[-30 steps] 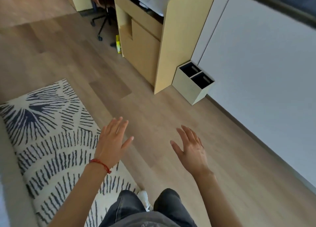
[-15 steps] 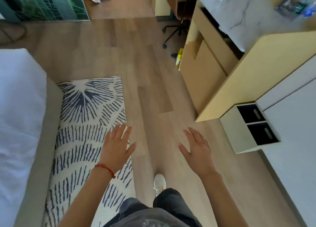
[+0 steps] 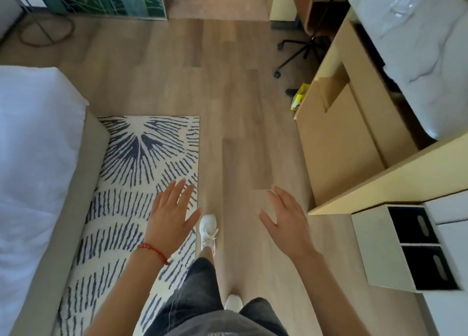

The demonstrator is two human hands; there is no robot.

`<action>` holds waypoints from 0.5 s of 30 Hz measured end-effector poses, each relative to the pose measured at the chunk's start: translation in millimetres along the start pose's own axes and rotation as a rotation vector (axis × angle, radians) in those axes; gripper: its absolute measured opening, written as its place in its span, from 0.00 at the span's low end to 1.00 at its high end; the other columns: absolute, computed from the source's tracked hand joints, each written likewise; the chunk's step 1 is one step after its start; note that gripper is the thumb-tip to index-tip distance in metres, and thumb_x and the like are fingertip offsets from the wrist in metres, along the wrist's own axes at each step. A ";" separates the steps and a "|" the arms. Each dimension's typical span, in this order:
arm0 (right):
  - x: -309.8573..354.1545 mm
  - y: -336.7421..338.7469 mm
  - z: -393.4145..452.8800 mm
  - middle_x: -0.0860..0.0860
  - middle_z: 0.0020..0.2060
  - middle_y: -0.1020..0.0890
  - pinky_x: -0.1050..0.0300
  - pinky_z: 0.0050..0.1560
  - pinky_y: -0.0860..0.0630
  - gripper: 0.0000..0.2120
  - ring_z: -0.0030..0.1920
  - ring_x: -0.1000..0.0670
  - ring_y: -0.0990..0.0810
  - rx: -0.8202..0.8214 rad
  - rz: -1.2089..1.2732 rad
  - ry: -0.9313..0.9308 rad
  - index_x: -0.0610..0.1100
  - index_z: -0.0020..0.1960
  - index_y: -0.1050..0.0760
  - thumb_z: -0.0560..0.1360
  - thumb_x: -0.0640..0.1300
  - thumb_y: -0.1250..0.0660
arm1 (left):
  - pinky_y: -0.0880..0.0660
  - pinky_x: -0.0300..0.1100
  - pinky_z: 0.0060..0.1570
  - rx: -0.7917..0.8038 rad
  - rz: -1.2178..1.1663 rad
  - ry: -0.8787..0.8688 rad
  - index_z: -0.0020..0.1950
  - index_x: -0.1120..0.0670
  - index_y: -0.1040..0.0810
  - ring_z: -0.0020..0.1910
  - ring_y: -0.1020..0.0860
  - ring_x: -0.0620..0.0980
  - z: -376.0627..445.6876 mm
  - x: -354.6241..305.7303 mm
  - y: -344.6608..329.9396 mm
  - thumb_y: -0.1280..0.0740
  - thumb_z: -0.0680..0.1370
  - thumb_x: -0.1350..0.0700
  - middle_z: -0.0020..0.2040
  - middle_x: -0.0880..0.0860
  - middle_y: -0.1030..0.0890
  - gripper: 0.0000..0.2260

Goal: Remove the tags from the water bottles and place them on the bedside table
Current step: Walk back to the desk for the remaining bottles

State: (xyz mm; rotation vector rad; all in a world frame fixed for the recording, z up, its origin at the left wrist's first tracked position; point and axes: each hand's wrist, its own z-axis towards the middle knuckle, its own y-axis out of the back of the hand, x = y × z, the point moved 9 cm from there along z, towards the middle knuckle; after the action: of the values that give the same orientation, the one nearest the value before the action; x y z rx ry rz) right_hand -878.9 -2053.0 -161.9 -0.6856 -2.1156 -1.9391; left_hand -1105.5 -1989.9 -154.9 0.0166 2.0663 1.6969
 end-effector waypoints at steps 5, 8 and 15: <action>9.2 -8.3 109.7 0.51 0.73 0.38 0.55 0.70 0.43 0.25 0.73 0.50 0.41 0.046 -0.024 0.009 0.48 0.71 0.38 0.78 0.57 0.44 | 0.47 0.54 0.73 0.020 -0.022 0.031 0.73 0.54 0.41 0.75 0.46 0.55 106.8 34.3 9.7 0.44 0.78 0.43 0.75 0.56 0.41 0.27; 24.7 -3.1 178.6 0.49 0.73 0.37 0.55 0.70 0.43 0.25 0.72 0.49 0.40 0.052 -0.019 0.002 0.47 0.71 0.38 0.78 0.56 0.43 | 0.47 0.55 0.73 0.024 0.004 0.020 0.73 0.55 0.41 0.75 0.46 0.55 171.9 52.0 33.1 0.46 0.77 0.43 0.75 0.56 0.42 0.27; 64.0 15.8 317.4 0.48 0.72 0.35 0.52 0.70 0.41 0.25 0.71 0.47 0.38 0.018 0.035 0.014 0.46 0.70 0.37 0.77 0.57 0.43 | 0.47 0.55 0.73 0.051 0.052 -0.062 0.73 0.55 0.42 0.75 0.47 0.56 305.1 75.7 79.7 0.64 0.70 0.32 0.75 0.57 0.42 0.40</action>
State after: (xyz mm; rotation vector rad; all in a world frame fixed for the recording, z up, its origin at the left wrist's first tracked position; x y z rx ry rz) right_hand -874.8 -1728.9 -159.7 -0.6994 -2.0964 -1.8984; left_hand -1086.5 -1666.3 -146.3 0.1388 2.0797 1.6525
